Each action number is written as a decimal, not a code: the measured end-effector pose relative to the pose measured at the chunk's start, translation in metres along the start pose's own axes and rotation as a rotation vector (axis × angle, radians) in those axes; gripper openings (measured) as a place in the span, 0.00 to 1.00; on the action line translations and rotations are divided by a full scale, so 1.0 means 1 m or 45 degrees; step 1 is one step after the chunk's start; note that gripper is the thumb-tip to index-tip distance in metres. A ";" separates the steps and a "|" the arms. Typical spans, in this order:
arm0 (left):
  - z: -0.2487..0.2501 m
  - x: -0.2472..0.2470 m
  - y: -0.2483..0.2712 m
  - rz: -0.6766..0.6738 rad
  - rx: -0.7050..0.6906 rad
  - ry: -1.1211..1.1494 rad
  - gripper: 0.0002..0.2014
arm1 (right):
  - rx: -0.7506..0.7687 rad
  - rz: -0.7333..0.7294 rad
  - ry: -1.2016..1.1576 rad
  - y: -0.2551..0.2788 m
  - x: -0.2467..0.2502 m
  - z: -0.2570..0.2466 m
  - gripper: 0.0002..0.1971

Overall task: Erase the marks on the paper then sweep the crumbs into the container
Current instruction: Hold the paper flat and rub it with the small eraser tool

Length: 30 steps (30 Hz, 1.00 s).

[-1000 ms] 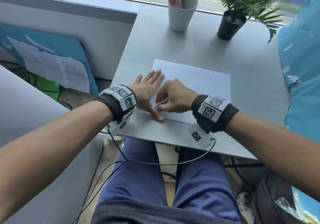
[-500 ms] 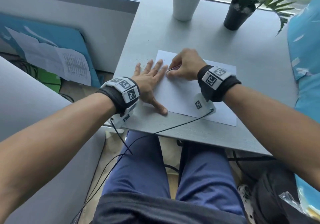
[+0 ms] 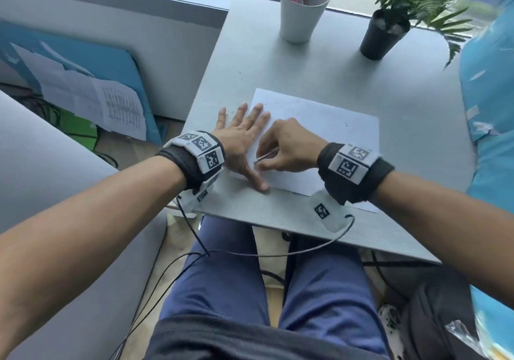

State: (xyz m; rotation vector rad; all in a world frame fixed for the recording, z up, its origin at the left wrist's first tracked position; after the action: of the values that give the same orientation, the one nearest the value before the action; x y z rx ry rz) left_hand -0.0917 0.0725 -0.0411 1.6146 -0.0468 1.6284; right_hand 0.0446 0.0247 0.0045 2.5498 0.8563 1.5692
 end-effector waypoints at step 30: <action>-0.005 0.000 -0.001 -0.016 -0.058 -0.047 0.75 | -0.500 0.109 -0.118 0.033 0.037 0.106 0.05</action>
State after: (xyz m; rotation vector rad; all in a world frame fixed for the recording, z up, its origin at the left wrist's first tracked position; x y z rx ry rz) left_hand -0.0955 0.0758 -0.0423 1.6073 -0.0918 1.5774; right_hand 0.1600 0.0406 -0.0076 2.3761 0.3860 1.4526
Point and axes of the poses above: each hand's wrist, its own y-axis away from the middle knuckle, its own x-axis out of the back of the hand, z = x × y, the point moved 2 cm from there along -y, towards the middle knuckle, and after that the axes turned 2 degrees about x, right-handed, at the moved point
